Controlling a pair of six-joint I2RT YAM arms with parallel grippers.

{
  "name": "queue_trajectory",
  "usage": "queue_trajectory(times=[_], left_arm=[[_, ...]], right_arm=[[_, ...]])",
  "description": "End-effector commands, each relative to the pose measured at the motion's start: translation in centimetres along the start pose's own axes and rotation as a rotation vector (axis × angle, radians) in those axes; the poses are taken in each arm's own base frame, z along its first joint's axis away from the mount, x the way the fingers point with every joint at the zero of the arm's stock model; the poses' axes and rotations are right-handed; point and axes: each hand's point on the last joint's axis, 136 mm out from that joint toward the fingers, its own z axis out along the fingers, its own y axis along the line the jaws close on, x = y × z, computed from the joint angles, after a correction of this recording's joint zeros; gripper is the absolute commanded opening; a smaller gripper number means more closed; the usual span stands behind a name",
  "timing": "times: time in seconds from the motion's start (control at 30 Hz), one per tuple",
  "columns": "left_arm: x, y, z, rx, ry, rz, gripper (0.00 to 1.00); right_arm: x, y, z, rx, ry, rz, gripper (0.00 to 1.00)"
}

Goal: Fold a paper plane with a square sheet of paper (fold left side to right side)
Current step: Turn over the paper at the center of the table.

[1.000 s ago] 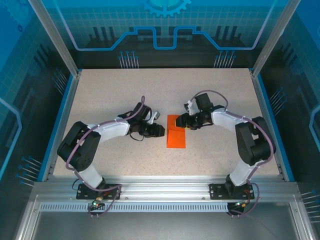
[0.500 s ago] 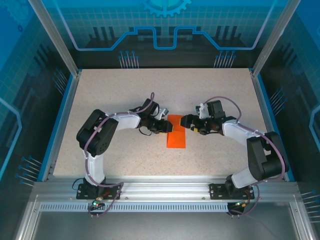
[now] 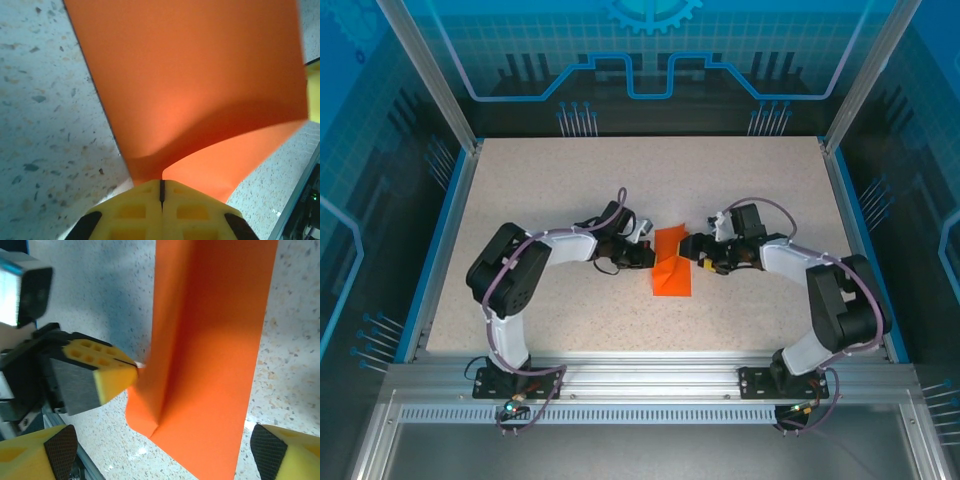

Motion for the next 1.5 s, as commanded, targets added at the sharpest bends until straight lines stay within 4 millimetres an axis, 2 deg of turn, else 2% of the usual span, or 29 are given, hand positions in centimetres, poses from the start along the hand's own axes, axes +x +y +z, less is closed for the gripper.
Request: queue_trajectory(times=[0.0, 0.17, 0.3, 0.33, 0.37, 0.47, 0.57, 0.63, 0.7, 0.93, 1.0, 1.13, 1.27, 1.37, 1.47], left_arm=[[-0.6, -0.6, -0.8, -0.001, -0.046, 0.021, 0.04], [-0.7, -0.7, -0.8, 0.0, -0.048, 0.019, 0.05], [-0.9, -0.8, -0.8, -0.002, -0.051, 0.022, 0.07], [-1.0, -0.9, -0.9, -0.001, -0.054, 0.023, 0.08], [-1.1, -0.9, -1.0, -0.003, -0.059, 0.023, 0.1], [-1.6, -1.0, -1.6, -0.013, -0.081, 0.02, 0.17], [-2.2, -1.0, -2.8, -0.017, -0.119, 0.002, 0.36], [-2.6, -1.2, -3.9, -0.015, -0.155, -0.01, 0.45], [-3.1, -1.4, -5.4, -0.012, -0.203, -0.016, 0.56], [-4.7, -2.9, -11.2, 0.074, -0.385, -0.071, 0.85], [-5.5, -4.0, -13.3, 0.133, -0.446, -0.069, 0.98], [-6.4, -7.1, -16.5, 0.255, -0.522, -0.028, 0.99], [-6.9, -11.4, -18.7, 0.427, -0.517, 0.05, 0.99], [-7.1, -14.4, -19.7, 0.55, -0.481, 0.1, 0.99], [-7.2, -16.5, -20.2, 0.611, -0.464, 0.15, 0.99]], right_arm=[[0.4, 1.2, 1.5, -0.041, 0.058, -0.005, 0.88], [0.4, 2.3, 3.2, -0.062, 0.098, -0.025, 0.82], [0.6, 1.7, 4.2, -0.042, 0.125, -0.006, 0.71], [0.9, 1.5, 4.5, -0.04, 0.139, 0.002, 0.66], [0.1, 2.4, 4.6, -0.058, 0.129, -0.014, 0.61], [-0.1, 2.8, 4.6, -0.069, 0.132, -0.022, 0.41], [-0.8, 3.1, 4.0, -0.062, 0.108, -0.049, 0.19], [-1.4, 3.6, 3.1, -0.075, 0.083, -0.071, 0.08], [-2.2, 4.3, 2.1, -0.1, 0.053, -0.096, 0.04], [-5.4, 7.9, -3.6, -0.236, -0.091, -0.217, 0.01], [-6.6, 9.1, -5.8, -0.29, -0.143, -0.244, 0.01], [-8.2, 12.3, -10.1, -0.392, -0.23, -0.343, 0.02], [-8.4, 16.3, -13.6, -0.47, -0.272, -0.478, 0.03], [-8.3, 18.7, -15.4, -0.518, -0.287, -0.548, 0.04], [-8.0, 20.7, -16.3, -0.558, -0.28, -0.596, 0.04]])
